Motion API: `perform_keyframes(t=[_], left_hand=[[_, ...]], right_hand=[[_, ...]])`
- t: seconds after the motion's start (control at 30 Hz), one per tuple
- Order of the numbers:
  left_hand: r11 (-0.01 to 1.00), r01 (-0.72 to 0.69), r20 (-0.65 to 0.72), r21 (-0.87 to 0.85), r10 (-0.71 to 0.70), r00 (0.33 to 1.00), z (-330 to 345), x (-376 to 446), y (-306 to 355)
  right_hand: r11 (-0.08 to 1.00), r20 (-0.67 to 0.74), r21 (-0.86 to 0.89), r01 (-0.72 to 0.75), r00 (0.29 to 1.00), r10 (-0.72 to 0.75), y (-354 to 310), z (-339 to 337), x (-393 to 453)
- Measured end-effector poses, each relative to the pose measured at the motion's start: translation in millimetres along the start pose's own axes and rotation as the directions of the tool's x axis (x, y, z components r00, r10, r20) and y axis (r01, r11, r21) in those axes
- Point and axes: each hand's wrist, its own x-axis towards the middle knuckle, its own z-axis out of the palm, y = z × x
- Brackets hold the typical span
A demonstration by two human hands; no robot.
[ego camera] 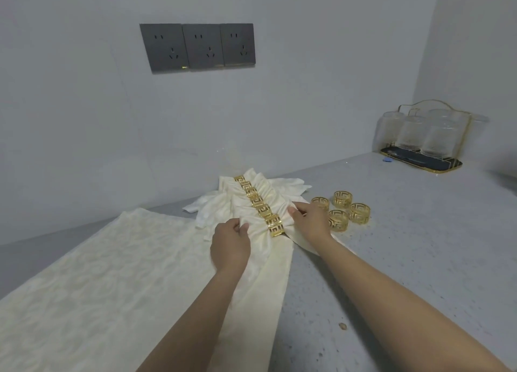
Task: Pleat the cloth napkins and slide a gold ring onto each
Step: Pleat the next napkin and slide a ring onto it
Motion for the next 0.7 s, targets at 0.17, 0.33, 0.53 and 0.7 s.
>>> perform_keyframes(t=[0.17,0.33,0.53,0.7], left_hand=[[0.999,0.028,0.035,-0.036,-0.027,0.999,0.4,6.9,-6.0],[1.0,-0.001,0.057,-0.029,0.003,0.998,-6.3,8.6,-6.5],[0.996,-0.094,0.042,-0.003,0.094,0.995,-28.6,-12.8,2.7],[0.989,-0.149,0.088,-0.005,0.149,0.985,-60.5,-50.7,1.2]], right_hand=[[0.999,-0.007,-0.05,-0.017,1.0,0.017,8.9,9.0,1.9],[0.993,0.008,-0.108,-0.047,0.999,0.048,3.9,5.6,-0.5],[0.995,-0.061,-0.092,0.027,0.998,-0.033,-14.0,-5.1,-32.6],[0.991,-0.024,0.032,0.132,0.991,-0.131,-37.5,-7.7,-87.6]])
